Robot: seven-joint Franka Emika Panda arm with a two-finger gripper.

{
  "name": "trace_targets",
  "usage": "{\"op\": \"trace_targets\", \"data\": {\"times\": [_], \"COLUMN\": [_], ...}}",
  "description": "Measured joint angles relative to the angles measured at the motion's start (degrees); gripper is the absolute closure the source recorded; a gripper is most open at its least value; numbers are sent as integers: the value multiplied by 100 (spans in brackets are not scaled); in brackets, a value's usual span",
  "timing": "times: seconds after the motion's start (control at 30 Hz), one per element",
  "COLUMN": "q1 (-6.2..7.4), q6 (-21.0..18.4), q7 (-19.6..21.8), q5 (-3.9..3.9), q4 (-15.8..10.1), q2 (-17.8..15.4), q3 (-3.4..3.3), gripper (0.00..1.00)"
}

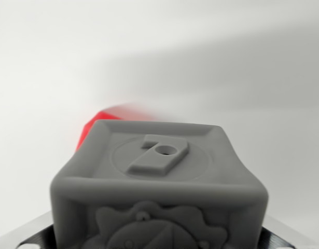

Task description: Destack cube

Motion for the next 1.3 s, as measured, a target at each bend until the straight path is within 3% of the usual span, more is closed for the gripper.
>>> {"op": "trace_targets", "data": {"times": [1.3], "q1": [-564], "q6": [-108], "q7": [-2507], "q5": [144], "q4": [822], "q2": [728], "q3": [23], "gripper": [100]}}
